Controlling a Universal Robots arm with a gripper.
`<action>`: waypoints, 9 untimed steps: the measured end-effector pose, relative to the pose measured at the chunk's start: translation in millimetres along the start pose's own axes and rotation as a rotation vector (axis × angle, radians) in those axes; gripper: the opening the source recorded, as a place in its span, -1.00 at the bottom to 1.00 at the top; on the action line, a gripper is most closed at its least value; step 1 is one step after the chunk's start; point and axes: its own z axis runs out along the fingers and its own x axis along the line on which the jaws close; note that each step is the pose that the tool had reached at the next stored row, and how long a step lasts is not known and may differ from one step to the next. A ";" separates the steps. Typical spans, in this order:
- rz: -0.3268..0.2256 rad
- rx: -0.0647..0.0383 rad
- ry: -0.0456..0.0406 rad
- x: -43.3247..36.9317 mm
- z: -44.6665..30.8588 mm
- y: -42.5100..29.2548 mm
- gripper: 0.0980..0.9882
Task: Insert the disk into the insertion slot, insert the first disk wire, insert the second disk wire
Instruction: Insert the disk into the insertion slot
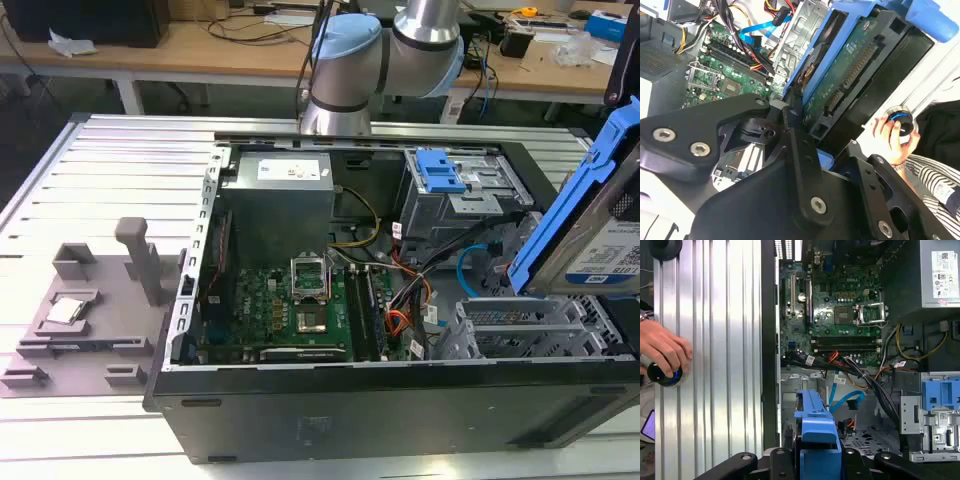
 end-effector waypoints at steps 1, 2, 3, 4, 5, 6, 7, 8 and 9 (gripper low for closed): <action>0.000 0.000 0.0001 0.0 0.3 0.0 -0.40; 0.000 0.000 0.0000 0.0 2.0 0.0 -0.40; 0.000 0.000 0.0000 0.0 2.8 0.0 -0.40; 0.000 0.000 0.0000 0.0 3.2 0.0 -0.40; 0.000 0.000 0.0000 0.0 3.7 0.0 -0.40; 0.000 0.000 0.0000 0.0 4.0 0.0 -0.40; 0.000 0.000 0.0000 0.0 4.7 0.0 -0.40; 0.000 0.000 0.0000 0.0 5.4 0.0 -0.40; 0.000 0.000 0.0000 0.0 5.8 0.0 -0.40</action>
